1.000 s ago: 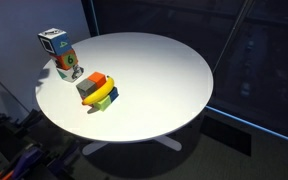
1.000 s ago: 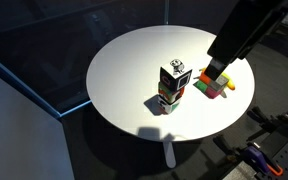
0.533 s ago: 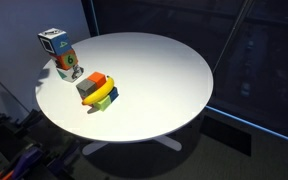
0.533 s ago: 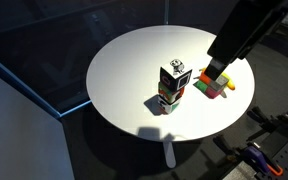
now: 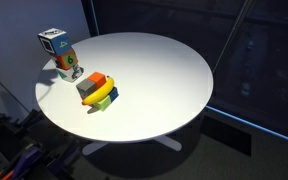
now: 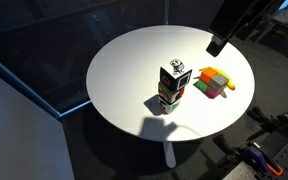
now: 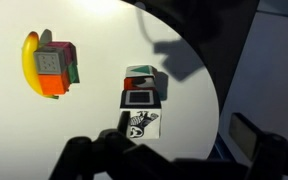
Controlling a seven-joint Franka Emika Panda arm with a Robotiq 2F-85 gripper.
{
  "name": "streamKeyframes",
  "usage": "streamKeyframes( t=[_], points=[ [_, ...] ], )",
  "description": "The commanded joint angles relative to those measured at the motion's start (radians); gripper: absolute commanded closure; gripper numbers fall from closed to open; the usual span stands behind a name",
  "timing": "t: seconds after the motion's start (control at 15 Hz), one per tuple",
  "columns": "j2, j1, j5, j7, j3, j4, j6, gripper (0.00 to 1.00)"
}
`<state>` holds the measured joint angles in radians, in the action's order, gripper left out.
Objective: Take the grey block off of the stack
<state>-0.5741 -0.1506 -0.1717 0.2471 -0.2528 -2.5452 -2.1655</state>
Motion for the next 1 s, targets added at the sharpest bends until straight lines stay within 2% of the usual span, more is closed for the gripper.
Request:
streamKeyframes(
  t=[0.0, 0.47, 0.93],
  points=[
    [0.022, 0.056, 0.072, 0.038, 0.02, 0.045, 0.024, 0.0],
    [0.119, 0.135, 0.148, 0.022, 0.077, 0.112, 0.113, 0.0],
    [0.251, 0.168, 0.197, -0.003, 0.149, 0.139, 0.055, 0.0]
  ],
)
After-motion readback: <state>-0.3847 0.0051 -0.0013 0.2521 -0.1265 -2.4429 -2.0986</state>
